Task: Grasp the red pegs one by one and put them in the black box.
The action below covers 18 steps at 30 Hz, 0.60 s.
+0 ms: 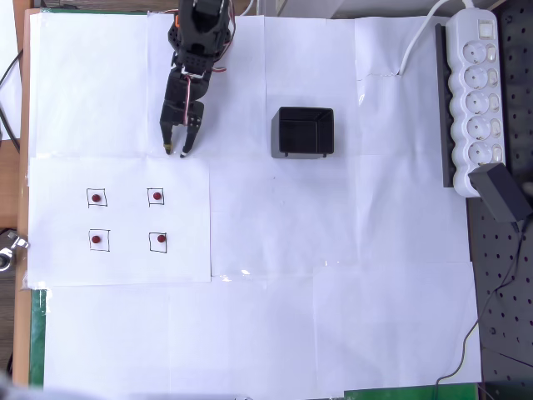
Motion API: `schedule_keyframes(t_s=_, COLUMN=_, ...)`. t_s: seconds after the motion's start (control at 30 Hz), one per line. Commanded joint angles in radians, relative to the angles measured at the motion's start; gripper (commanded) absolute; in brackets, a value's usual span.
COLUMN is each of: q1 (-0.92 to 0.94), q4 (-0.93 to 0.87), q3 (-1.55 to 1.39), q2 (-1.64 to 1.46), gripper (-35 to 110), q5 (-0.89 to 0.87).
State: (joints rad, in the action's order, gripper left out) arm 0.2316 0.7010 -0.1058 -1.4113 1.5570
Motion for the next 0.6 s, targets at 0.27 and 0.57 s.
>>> schedule_keyframes(t_s=0.27, q1=0.026, q4=0.158, q3=-0.305, q2=-0.305, gripper=10, q5=0.028)
schedule_keyframes(t_s=0.57, q1=0.049, q4=0.161, q3=-0.408, q2=-0.393, gripper=10, q5=0.026)
